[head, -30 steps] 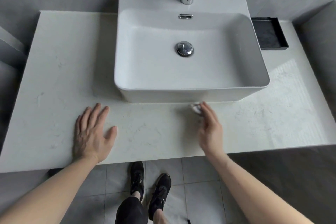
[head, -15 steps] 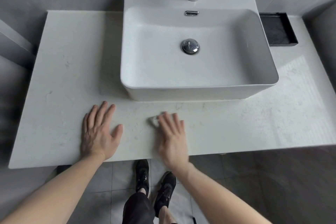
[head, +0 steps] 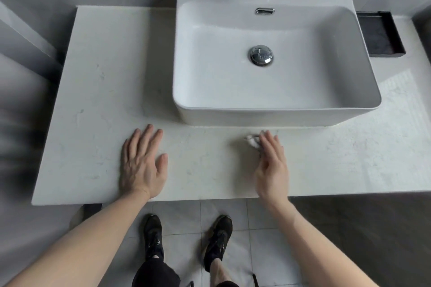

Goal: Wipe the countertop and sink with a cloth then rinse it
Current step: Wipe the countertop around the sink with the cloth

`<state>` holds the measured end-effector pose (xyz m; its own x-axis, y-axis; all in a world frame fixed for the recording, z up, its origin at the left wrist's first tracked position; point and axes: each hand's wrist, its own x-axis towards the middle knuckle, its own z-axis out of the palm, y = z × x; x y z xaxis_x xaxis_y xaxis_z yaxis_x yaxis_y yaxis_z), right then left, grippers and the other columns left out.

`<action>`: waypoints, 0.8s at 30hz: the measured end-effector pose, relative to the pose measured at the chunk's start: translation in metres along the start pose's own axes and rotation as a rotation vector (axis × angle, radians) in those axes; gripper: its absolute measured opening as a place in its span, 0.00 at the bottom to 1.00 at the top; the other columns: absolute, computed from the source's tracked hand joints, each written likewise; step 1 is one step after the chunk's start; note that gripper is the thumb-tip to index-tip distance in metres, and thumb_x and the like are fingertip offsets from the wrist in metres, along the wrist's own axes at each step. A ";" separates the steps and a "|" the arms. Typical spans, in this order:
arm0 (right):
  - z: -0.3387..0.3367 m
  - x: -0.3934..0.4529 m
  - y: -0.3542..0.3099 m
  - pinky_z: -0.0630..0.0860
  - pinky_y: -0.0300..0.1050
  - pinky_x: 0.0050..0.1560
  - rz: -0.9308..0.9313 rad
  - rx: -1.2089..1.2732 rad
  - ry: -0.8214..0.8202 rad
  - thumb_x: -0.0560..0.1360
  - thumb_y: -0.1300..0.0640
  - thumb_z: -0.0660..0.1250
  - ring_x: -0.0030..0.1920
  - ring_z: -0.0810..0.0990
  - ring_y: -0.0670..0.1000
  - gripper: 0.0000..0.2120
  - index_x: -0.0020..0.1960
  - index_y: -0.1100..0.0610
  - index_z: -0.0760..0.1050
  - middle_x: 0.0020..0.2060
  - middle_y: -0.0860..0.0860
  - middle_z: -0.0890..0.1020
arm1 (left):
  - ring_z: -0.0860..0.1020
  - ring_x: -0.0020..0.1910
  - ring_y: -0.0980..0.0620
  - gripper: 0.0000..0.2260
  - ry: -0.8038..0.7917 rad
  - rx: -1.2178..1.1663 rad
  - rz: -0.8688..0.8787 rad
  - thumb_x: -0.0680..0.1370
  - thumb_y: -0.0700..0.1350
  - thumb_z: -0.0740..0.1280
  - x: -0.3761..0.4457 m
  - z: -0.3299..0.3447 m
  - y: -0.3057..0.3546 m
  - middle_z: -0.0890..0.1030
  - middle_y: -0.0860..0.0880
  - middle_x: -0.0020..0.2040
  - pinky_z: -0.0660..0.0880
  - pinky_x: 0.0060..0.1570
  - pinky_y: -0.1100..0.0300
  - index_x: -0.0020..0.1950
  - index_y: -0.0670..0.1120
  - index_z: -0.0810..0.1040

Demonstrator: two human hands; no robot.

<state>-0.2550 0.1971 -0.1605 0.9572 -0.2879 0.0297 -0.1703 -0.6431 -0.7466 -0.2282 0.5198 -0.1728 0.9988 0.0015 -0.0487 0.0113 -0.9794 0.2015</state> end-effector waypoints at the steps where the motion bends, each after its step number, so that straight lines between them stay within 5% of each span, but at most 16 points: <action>1: -0.009 0.007 0.011 0.59 0.66 0.78 0.032 -0.044 0.031 0.77 0.74 0.61 0.81 0.62 0.56 0.29 0.75 0.55 0.73 0.77 0.49 0.71 | 0.54 0.82 0.45 0.30 -0.005 0.000 0.001 0.79 0.54 0.56 0.000 0.000 -0.001 0.57 0.52 0.83 0.53 0.79 0.43 0.81 0.52 0.62; 8: 0.002 -0.001 0.014 0.49 0.61 0.82 0.151 -0.310 0.005 0.81 0.57 0.63 0.83 0.51 0.55 0.29 0.80 0.44 0.62 0.82 0.45 0.60 | 0.53 0.82 0.44 0.30 -0.025 0.003 0.000 0.79 0.55 0.55 0.000 0.001 -0.002 0.56 0.52 0.84 0.52 0.79 0.41 0.82 0.52 0.61; 16: 0.106 -0.091 -0.078 0.49 0.53 0.82 -0.155 -0.211 -0.189 0.82 0.61 0.61 0.83 0.51 0.52 0.28 0.80 0.46 0.65 0.81 0.42 0.61 | 0.54 0.82 0.43 0.29 -0.028 -0.071 0.025 0.79 0.55 0.58 0.001 0.001 -0.006 0.59 0.52 0.83 0.52 0.79 0.41 0.80 0.53 0.64; 20: 0.130 -0.109 -0.093 0.50 0.54 0.82 -0.111 -0.191 -0.171 0.75 0.68 0.60 0.83 0.53 0.51 0.34 0.78 0.47 0.67 0.81 0.42 0.63 | 0.55 0.81 0.42 0.27 -0.023 -0.136 0.047 0.79 0.52 0.58 0.002 0.000 -0.010 0.62 0.51 0.82 0.54 0.78 0.41 0.79 0.52 0.68; 24: 0.124 -0.107 -0.095 0.58 0.53 0.81 -0.052 -0.142 -0.112 0.80 0.70 0.60 0.81 0.60 0.48 0.28 0.75 0.48 0.73 0.78 0.43 0.68 | 0.55 0.81 0.43 0.27 -0.072 -0.304 0.077 0.76 0.47 0.59 0.004 -0.002 -0.021 0.63 0.50 0.81 0.50 0.80 0.44 0.77 0.51 0.72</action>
<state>-0.3117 0.3772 -0.1751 0.9842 -0.1762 -0.0148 -0.1441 -0.7512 -0.6442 -0.2246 0.5410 -0.1749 0.9916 -0.0947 -0.0886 -0.0394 -0.8709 0.4899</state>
